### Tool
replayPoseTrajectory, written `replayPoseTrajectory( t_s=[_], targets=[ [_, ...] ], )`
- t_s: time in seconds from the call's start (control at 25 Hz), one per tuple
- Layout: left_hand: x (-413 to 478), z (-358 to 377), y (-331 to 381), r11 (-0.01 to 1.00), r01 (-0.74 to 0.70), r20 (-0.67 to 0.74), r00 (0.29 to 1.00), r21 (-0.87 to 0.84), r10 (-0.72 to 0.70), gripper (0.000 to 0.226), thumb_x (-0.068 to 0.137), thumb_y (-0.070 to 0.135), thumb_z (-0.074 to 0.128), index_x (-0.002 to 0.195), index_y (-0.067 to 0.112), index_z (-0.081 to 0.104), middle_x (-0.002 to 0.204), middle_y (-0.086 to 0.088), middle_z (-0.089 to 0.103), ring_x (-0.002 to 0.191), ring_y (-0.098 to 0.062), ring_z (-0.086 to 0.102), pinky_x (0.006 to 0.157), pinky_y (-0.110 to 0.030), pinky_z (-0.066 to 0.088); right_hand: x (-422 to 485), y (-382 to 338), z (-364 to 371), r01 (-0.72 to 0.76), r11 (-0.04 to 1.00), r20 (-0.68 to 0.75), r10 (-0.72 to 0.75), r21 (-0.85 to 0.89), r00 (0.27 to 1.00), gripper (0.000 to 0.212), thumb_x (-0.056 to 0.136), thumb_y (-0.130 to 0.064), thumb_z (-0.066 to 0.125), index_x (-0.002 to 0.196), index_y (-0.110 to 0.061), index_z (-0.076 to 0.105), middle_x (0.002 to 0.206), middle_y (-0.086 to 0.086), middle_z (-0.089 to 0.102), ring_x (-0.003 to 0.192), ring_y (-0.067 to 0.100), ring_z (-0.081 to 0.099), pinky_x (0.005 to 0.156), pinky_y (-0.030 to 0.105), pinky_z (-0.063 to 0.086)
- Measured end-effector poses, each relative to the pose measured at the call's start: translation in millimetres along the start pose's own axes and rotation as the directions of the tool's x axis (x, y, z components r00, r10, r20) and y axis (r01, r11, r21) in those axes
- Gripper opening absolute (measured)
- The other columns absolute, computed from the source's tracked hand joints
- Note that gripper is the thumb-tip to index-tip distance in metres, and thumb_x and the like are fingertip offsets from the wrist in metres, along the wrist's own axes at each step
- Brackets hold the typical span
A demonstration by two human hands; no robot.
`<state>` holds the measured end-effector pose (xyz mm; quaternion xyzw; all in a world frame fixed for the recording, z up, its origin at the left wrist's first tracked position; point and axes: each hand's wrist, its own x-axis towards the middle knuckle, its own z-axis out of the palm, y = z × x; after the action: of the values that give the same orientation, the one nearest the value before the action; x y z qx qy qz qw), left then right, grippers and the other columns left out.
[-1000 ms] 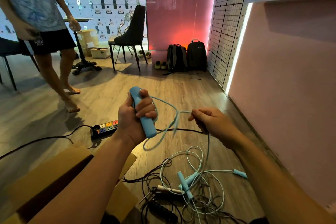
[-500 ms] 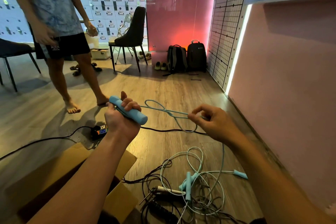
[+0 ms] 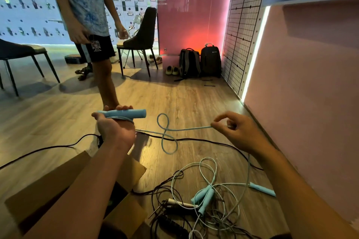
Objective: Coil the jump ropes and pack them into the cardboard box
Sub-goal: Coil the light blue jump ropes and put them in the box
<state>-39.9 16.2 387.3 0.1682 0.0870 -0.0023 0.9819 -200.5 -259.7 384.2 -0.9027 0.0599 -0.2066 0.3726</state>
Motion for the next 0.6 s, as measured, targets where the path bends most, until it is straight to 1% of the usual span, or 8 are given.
replayPoseTrajectory(
  t_s=[0.12, 0.24, 0.28, 0.36, 0.44, 0.52, 0.56, 0.6],
  targets=[
    [-8.0, -0.6, 2.0, 0.99, -0.072, -0.035, 0.996, 0.123, 0.077, 0.032, 0.103, 0.049, 0.039, 0.093, 0.021, 0.053, 0.077, -0.001, 0.055, 0.061, -0.012, 0.056, 0.076, -0.031, 0.054, 1.4, 5.4, -4.1, -0.02, 1.0, -0.063, 0.021, 0.008, 0.998, 0.029, 0.093, -0.045, 0.058, 0.078, -0.022, 0.069, 0.053, 0.0, 0.052, 0.047, 0.006, 0.041, 0.051, 0.026, 0.037],
    [-7.3, -3.7, -1.7, 0.896, -0.183, 0.022, 0.981, 0.405, 0.191, 0.033, 0.103, 0.05, 0.037, 0.09, 0.023, 0.051, 0.073, 0.001, 0.054, 0.063, -0.01, 0.057, 0.076, -0.029, 0.049, 4.0, 5.5, -6.5, -0.129, 0.99, -0.248, 0.11, -0.061, 0.962, 0.052, 0.102, -0.041, 0.044, 0.059, -0.013, 0.052, 0.051, 0.001, 0.044, 0.046, 0.013, 0.036, 0.051, 0.027, 0.031],
    [-3.4, -6.5, -3.5, 0.79, -0.244, 0.078, 0.967, 0.562, 0.244, 0.034, 0.103, 0.051, 0.036, 0.091, 0.023, 0.051, 0.074, 0.001, 0.054, 0.066, -0.011, 0.057, 0.076, -0.03, 0.047, 4.2, 4.6, -7.9, -0.174, 0.985, -0.29, 0.166, -0.004, 0.943, 0.056, 0.103, -0.044, 0.041, 0.058, -0.012, 0.048, 0.051, 0.002, 0.041, 0.046, 0.015, 0.033, 0.052, 0.029, 0.03],
    [3.4, -14.7, -8.2, 0.471, -0.335, 0.239, 0.937, 0.816, 0.254, 0.039, 0.103, 0.051, 0.033, 0.09, 0.018, 0.051, 0.073, 0.0, 0.053, 0.068, -0.013, 0.055, 0.07, -0.031, 0.045, 4.0, 1.0, -13.1, -0.239, 0.903, -0.313, 0.357, 0.358, 0.88, 0.053, 0.103, -0.048, 0.039, 0.063, -0.014, 0.047, 0.054, 0.002, 0.034, 0.047, 0.014, 0.029, 0.05, 0.029, 0.027],
    [6.4, -23.5, -16.5, 0.22, -0.378, 0.358, 0.925, 0.899, 0.126, 0.042, 0.104, 0.048, 0.033, 0.084, 0.016, 0.05, 0.07, -0.003, 0.052, 0.066, -0.019, 0.054, 0.066, -0.035, 0.043, 3.8, -4.4, -21.8, -0.167, 0.587, -0.204, 0.512, 0.792, 0.834, 0.048, 0.103, -0.048, 0.039, 0.065, -0.02, 0.041, 0.055, -0.002, 0.033, 0.045, 0.011, 0.025, 0.044, 0.026, 0.024],
    [8.2, -30.3, -27.3, 0.006, -0.388, 0.388, 0.922, 0.921, 0.006, 0.043, 0.103, 0.05, 0.034, 0.089, 0.013, 0.052, 0.075, -0.006, 0.055, 0.075, -0.029, 0.06, 0.071, -0.041, 0.046, 3.6, -7.8, -29.2, -0.059, 0.291, -0.099, 0.499, 0.955, 0.861, 0.045, 0.103, -0.05, 0.038, 0.068, -0.021, 0.043, 0.06, -0.005, 0.043, 0.045, 0.008, 0.026, 0.042, 0.021, 0.025],
    [8.9, -31.8, -31.4, -0.101, -0.367, 0.364, 0.93, 0.925, -0.051, 0.043, 0.103, 0.05, 0.035, 0.099, 0.011, 0.053, 0.083, -0.009, 0.059, 0.083, -0.032, 0.061, 0.076, -0.044, 0.047, 3.1, -10.1, -30.7, -0.028, 0.236, -0.09, 0.473, 0.971, 0.876, 0.044, 0.103, -0.05, 0.038, 0.07, -0.022, 0.046, 0.067, -0.005, 0.054, 0.047, 0.008, 0.03, 0.044, 0.019, 0.03],
    [8.8, -33.3, -35.6, -0.202, -0.346, 0.331, 0.938, 0.916, -0.105, 0.041, 0.103, 0.048, 0.036, 0.108, 0.011, 0.053, 0.093, -0.013, 0.061, 0.091, -0.032, 0.062, 0.081, -0.044, 0.048, 2.3, -11.8, -30.8, -0.014, 0.238, -0.099, 0.456, 0.971, 0.884, 0.043, 0.103, -0.05, 0.038, 0.072, -0.022, 0.047, 0.079, -0.004, 0.066, 0.051, 0.008, 0.038, 0.048, 0.019, 0.038]
  ],
)
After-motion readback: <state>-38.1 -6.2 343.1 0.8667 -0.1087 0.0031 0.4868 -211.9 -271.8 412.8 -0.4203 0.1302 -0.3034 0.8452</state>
